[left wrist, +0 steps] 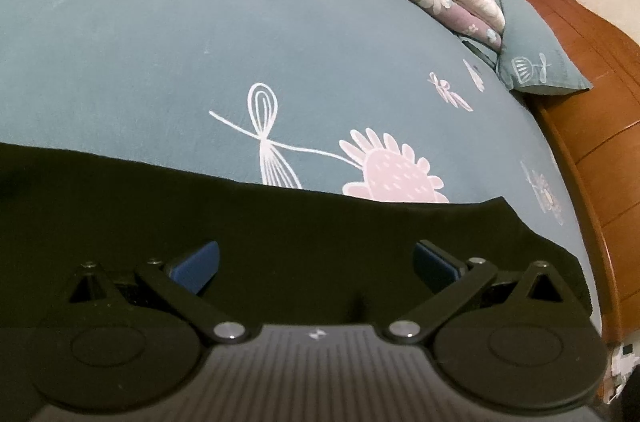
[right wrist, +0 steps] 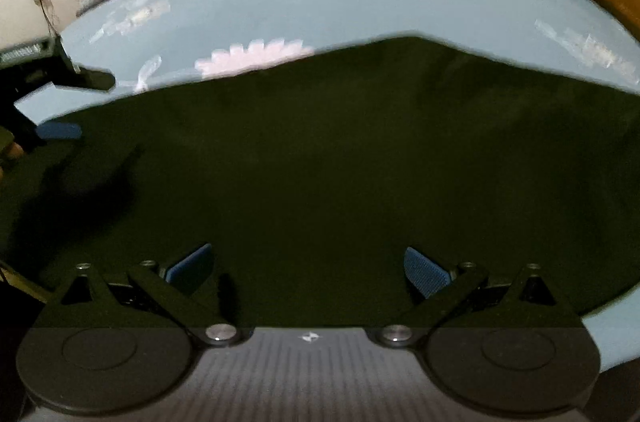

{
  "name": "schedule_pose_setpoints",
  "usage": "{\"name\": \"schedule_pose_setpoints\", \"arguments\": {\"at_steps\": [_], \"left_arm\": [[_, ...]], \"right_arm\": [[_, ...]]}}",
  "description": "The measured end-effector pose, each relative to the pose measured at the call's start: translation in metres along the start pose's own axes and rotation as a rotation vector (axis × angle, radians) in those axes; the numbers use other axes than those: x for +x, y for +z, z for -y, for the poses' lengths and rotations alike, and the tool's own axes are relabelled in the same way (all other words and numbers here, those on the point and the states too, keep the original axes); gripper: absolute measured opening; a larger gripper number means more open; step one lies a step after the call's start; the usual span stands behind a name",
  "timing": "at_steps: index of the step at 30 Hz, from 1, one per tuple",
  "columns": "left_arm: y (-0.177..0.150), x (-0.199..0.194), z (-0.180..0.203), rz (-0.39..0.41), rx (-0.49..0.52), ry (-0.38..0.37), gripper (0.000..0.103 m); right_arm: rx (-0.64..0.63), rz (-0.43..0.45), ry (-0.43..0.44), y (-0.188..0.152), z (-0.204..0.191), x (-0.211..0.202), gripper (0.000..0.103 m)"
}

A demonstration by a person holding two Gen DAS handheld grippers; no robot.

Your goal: Fold clothes

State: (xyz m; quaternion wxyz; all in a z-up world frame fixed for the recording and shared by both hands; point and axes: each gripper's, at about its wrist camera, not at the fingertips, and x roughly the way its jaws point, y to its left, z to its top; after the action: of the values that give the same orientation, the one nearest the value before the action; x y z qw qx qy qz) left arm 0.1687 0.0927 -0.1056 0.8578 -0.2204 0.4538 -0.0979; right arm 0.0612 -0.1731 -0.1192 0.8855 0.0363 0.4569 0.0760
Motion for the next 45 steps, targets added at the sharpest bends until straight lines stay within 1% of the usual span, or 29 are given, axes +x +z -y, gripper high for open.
{"name": "schedule_pose_setpoints", "arguments": {"at_steps": [2,5,8,10,12,14,16,19,21,22,23,24,25,27,28,29,31,35,40,43,44,45], "left_arm": [[-0.001,0.001,0.004,-0.004,0.004,0.008,0.102],[-0.007,0.001,0.019,-0.012,0.030,-0.011,0.102],[-0.018,0.004,0.041,-0.031,0.106,-0.049,0.102],[-0.025,0.009,0.051,-0.049,0.124,-0.050,0.102],[-0.029,0.014,0.054,-0.066,0.128,-0.041,0.102],[-0.027,0.012,0.048,-0.051,0.105,-0.013,0.102],[-0.019,0.000,0.034,-0.001,0.064,0.017,0.102],[0.003,-0.026,-0.002,0.080,-0.001,0.068,0.102],[0.015,-0.042,-0.038,0.124,-0.093,0.132,0.102],[0.019,-0.046,-0.057,0.130,-0.147,0.155,0.102],[0.021,-0.050,-0.078,0.123,-0.215,0.163,0.102],[0.022,-0.054,-0.099,0.103,-0.286,0.139,0.102],[0.021,-0.057,-0.118,0.084,-0.346,0.083,0.102],[0.017,-0.063,-0.141,0.075,-0.411,-0.037,0.102],[0.016,-0.065,-0.146,0.082,-0.423,-0.047,0.102],[0.015,-0.067,-0.146,0.090,-0.416,-0.020,0.102],[0.017,-0.063,-0.140,0.084,-0.358,0.104,0.102],[0.018,-0.054,-0.136,0.121,-0.362,0.200,0.102],[0.020,-0.053,-0.139,0.188,-0.393,0.232,0.102],[0.018,-0.060,-0.134,0.203,-0.382,0.245,0.102],[0.016,-0.064,-0.129,0.211,-0.373,0.233,0.102],[0.016,-0.068,-0.124,0.217,-0.353,0.197,0.102]], "right_arm": [[-0.027,0.015,-0.009,-0.004,-0.002,0.001,0.103],[-0.053,0.022,-0.020,-0.006,-0.005,0.002,0.103],[-0.038,0.020,-0.021,-0.002,-0.004,0.005,0.103],[-0.024,0.019,-0.019,0.000,-0.002,0.006,0.103],[-0.016,0.019,-0.018,0.001,-0.001,0.005,0.103],[-0.021,0.020,-0.019,0.000,-0.002,0.005,0.103],[-0.027,0.023,-0.021,-0.001,-0.002,0.005,0.103],[-0.037,0.026,-0.025,-0.002,-0.002,0.006,0.103],[-0.041,0.025,-0.029,-0.002,-0.003,0.006,0.103],[-0.041,0.025,-0.030,-0.001,-0.003,0.006,0.103],[-0.040,0.025,-0.032,-0.001,-0.003,0.006,0.103],[-0.038,0.025,-0.035,-0.001,-0.003,0.006,0.103],[-0.038,0.025,-0.039,0.000,-0.004,0.007,0.103],[-0.041,0.025,-0.048,0.001,-0.005,0.008,0.103],[-0.044,0.026,-0.053,0.001,-0.006,0.008,0.103],[-0.048,0.027,-0.059,0.001,-0.007,0.009,0.103],[-0.053,0.028,-0.065,0.001,-0.008,0.010,0.103],[-0.049,0.029,-0.053,0.001,-0.006,0.008,0.103],[-0.045,0.030,-0.047,0.000,-0.004,0.006,0.103],[-0.016,0.034,-0.044,0.000,-0.001,0.001,0.103],[0.003,0.044,-0.038,0.001,0.002,-0.002,0.103],[0.026,0.069,-0.037,0.002,0.007,-0.007,0.103]]}}
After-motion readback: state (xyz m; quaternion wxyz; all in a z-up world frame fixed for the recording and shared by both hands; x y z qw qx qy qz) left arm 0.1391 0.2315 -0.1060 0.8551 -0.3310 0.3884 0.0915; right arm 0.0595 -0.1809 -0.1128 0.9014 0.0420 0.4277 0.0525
